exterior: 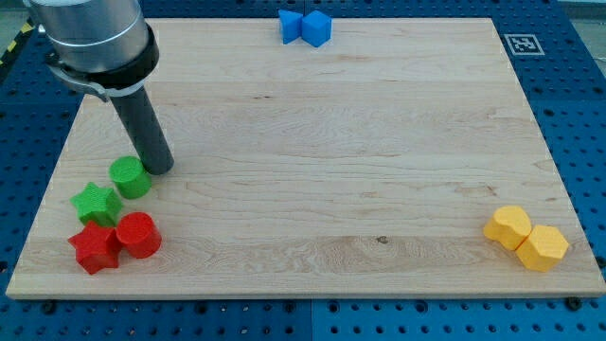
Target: Move the green circle to the group of blocks
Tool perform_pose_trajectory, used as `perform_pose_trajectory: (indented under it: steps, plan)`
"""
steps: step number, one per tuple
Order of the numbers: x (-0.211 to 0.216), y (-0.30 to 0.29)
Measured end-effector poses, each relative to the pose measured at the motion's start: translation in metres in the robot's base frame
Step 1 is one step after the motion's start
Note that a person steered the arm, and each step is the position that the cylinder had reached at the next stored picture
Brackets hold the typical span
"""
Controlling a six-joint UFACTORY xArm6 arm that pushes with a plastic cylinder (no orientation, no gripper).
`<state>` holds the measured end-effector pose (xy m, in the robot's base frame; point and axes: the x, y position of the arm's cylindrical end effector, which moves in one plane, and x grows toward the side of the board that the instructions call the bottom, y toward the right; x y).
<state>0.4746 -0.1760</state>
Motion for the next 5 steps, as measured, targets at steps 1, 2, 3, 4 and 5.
perform_pose_trajectory:
  steps: [1,2,3,4,5]
  plan:
    - [-0.02,-0.018]
    - [-0.02,-0.03]
    - [-0.012,-0.031]
    - [-0.003,-0.024]
    - [0.011,-0.017]
